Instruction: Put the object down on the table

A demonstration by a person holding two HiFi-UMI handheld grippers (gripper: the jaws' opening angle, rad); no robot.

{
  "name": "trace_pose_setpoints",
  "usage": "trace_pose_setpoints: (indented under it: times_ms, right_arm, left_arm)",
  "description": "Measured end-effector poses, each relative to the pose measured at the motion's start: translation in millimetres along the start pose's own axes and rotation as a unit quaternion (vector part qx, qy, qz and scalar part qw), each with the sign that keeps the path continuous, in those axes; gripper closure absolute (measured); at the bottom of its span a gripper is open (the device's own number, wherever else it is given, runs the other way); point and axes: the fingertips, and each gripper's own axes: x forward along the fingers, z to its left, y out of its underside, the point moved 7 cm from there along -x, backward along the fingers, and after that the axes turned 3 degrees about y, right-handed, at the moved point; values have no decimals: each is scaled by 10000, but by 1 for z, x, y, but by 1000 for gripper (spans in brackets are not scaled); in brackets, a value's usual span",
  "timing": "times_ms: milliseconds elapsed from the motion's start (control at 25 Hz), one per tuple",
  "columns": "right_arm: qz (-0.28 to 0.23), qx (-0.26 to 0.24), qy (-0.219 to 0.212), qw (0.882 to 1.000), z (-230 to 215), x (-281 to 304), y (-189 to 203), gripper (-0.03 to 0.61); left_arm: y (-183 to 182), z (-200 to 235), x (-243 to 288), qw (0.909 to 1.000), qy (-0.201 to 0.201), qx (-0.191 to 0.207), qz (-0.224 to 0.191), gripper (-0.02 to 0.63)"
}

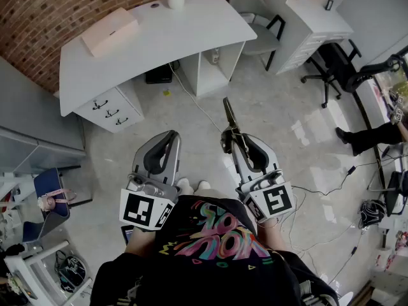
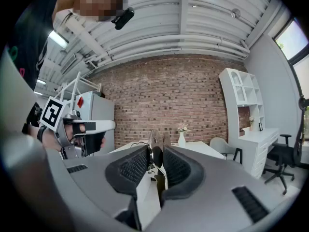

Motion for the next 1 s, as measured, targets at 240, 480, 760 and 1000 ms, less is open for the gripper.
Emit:
trace_pose_setpoints:
  times_ms: [240, 480, 760, 1000]
  right_arm:
    - [-259, 218, -138, 9993, 1, -13, -1, 476]
    - [-266, 312, -268, 9988, -4, -19, 7, 476]
    - [-224, 454, -439, 9978, -16, 17, 12, 476]
    - [57, 449, -418, 9981, -47, 94, 17, 476]
  left_arm:
    - [3, -17, -6, 10000, -56, 41, -10, 578]
    - [11, -30, -10, 9998, -187, 27, 19, 578]
    - [20, -4, 12, 9994, -328, -8, 81, 578]
    - [27, 55, 68, 9992, -384, -46, 75, 578]
